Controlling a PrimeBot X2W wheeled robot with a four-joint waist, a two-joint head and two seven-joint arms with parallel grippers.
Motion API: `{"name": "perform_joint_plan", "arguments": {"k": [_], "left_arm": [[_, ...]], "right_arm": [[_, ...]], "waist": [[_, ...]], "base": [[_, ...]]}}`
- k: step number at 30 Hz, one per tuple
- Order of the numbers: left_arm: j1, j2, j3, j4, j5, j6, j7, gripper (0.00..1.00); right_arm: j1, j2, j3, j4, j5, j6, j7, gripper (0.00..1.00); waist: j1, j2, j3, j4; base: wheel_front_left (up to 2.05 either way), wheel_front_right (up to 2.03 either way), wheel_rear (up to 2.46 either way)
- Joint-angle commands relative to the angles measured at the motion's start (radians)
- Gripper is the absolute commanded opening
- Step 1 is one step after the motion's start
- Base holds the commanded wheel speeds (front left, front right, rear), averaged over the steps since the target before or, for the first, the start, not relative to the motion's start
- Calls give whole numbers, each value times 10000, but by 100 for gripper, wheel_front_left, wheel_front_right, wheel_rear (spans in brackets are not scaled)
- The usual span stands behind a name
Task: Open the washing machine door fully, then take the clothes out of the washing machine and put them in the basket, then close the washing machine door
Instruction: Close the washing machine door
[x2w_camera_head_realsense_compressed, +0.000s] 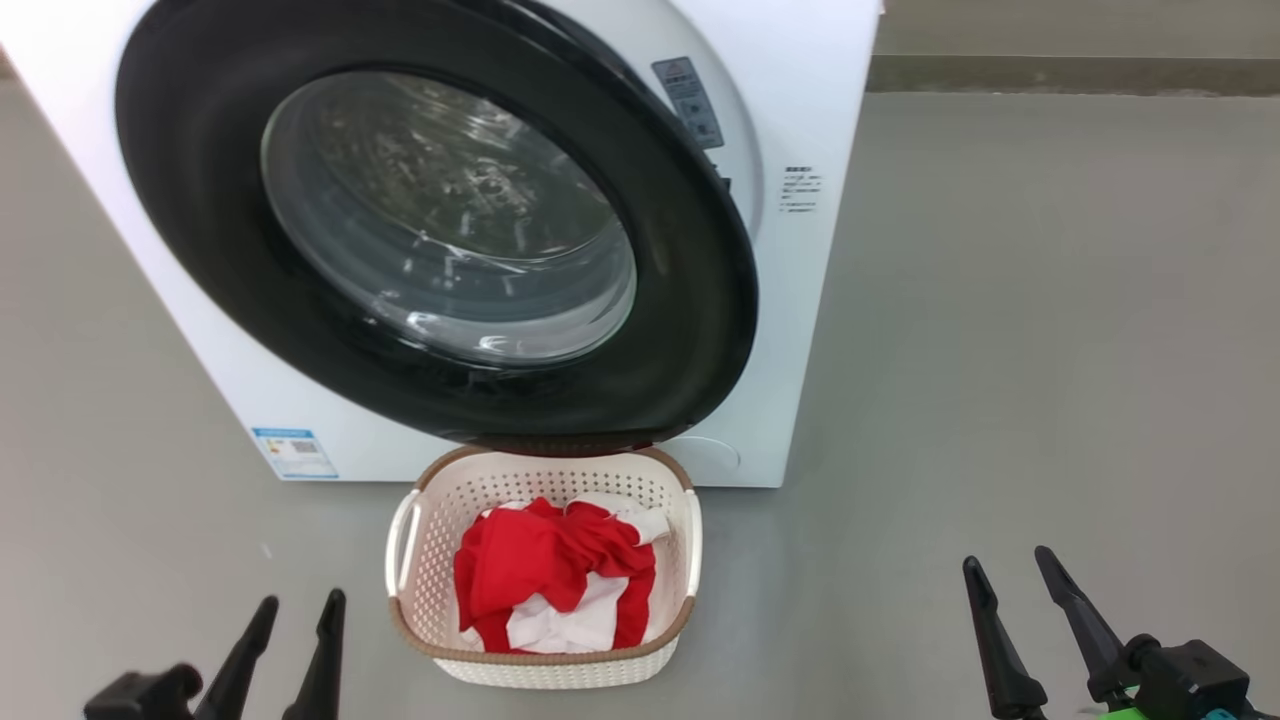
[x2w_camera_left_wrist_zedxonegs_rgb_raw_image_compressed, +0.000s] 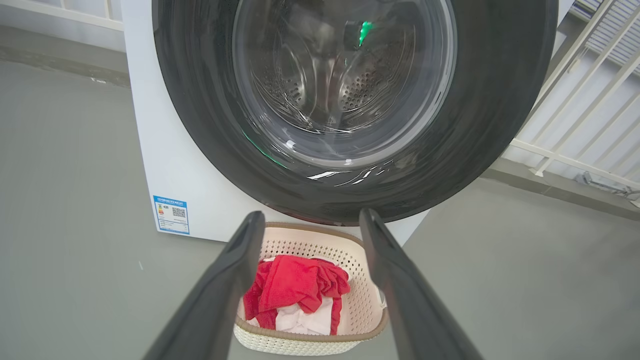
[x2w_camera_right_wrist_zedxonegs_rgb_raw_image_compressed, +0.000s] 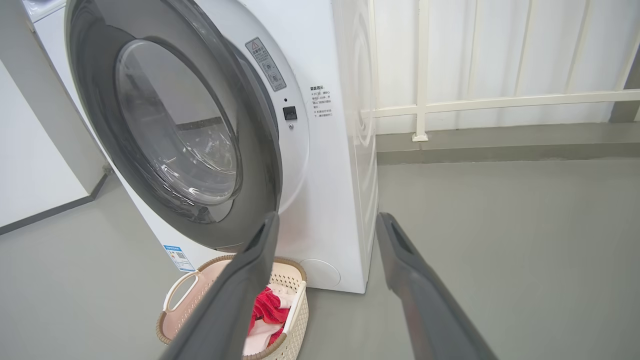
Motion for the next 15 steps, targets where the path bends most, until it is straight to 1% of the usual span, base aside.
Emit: {"name": "perform_joint_plan", "arguments": {"k": [1, 8, 15], "left_arm": [[-25, 106, 580, -365, 328, -56, -80, 100], [933, -330, 1485, -1105, 1708, -56, -80, 100], [1611, -630, 2075, -1616, 2431, -56, -80, 100]], "right_arm": [[-79, -132, 151, -292, 96, 62, -65, 100], [157, -118, -101, -379, 100, 62, -65, 100], [441, -87, -282, -486, 98, 62, -65, 100]], "waist": [[0, 0, -49, -149], [0, 0, -143, -398], [0, 0, -251, -443]], "base": [[0, 0, 0], [0, 0, 0], [0, 0, 0]]}}
